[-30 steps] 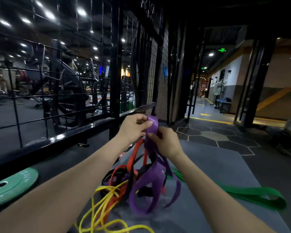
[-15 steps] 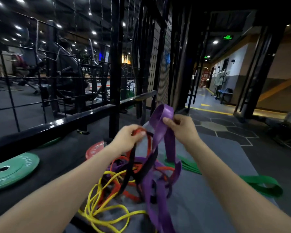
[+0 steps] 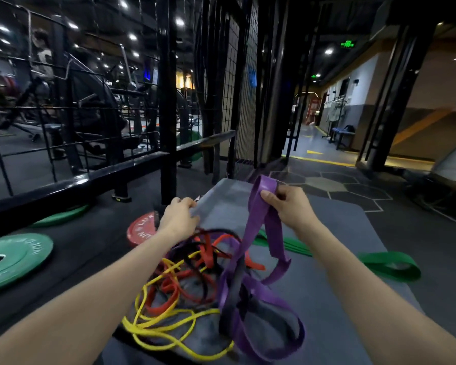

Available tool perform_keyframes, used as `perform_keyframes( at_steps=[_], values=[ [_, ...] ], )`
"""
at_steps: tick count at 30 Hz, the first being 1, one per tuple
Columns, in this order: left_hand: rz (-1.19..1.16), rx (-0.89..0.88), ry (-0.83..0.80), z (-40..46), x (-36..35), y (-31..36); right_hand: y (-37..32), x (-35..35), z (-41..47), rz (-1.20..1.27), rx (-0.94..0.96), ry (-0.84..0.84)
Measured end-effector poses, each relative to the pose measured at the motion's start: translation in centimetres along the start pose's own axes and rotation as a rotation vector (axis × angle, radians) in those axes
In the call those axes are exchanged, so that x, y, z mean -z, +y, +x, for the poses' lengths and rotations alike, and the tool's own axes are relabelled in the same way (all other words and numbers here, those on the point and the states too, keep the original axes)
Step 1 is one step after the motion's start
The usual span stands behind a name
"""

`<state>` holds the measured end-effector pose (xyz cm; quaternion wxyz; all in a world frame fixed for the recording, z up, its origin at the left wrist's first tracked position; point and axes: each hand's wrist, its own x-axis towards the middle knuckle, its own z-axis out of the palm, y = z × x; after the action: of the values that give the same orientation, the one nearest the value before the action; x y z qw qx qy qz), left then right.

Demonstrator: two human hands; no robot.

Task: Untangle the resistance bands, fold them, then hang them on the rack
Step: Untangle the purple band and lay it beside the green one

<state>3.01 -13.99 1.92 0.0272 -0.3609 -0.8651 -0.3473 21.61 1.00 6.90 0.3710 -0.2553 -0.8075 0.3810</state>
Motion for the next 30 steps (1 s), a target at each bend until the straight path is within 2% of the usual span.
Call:
perform_keyframes(
  at_steps=[1, 3, 5, 8, 10, 13, 14, 18, 21, 24, 25, 30],
  values=[
    [-0.009, -0.052, 0.013, -0.4, -0.6, 0.5, 0.5, 0.0, -0.3, -0.014, -0.002, 0.0],
    [-0.191, -0.164, -0.021, -1.7, -1.9, 2.0, 1.5, 0.1, -0.6, -0.034, -0.003, 0.016],
    [-0.394, -0.255, -0.2, -3.9, -3.5, 3.7, 2.0, 0.5, -0.8, -0.02, -0.012, 0.034],
    [-0.466, -0.312, -0.425, -6.6, -6.2, 4.7, 2.2, 1.8, -1.2, 0.031, -0.018, 0.068],
    [-0.401, -0.312, -0.453, -7.5, -7.3, 4.5, 2.7, 3.0, -1.5, 0.045, -0.02, 0.093],
    [0.029, -0.425, -0.556, -8.2, -8.1, 3.2, 4.1, 4.9, -1.8, 0.065, -0.06, 0.175],
    [0.101, -0.456, -0.596, -8.5, -8.3, 2.6, 4.6, 5.4, -2.0, 0.057, -0.082, 0.193],
    [0.012, -0.397, -0.658, -9.7, -8.5, 1.0, 6.6, 5.5, -3.5, -0.01, -0.18, 0.202],
    [-0.073, -0.302, -0.549, -10.0, -8.3, 0.9, 7.2, 4.8, -5.1, -0.059, -0.221, 0.149],
    [-0.451, -0.028, -0.414, -9.7, -7.2, 2.0, 7.3, 4.4, -7.0, -0.22, -0.249, 0.073],
    [-0.528, 0.015, -0.361, -9.4, -6.6, 2.5, 7.4, 4.3, -7.5, -0.276, -0.252, 0.048],
    [-0.643, 0.016, -0.114, -7.4, -3.6, 5.4, 7.5, 4.3, -9.2, -0.396, -0.309, -0.1]
  ],
)
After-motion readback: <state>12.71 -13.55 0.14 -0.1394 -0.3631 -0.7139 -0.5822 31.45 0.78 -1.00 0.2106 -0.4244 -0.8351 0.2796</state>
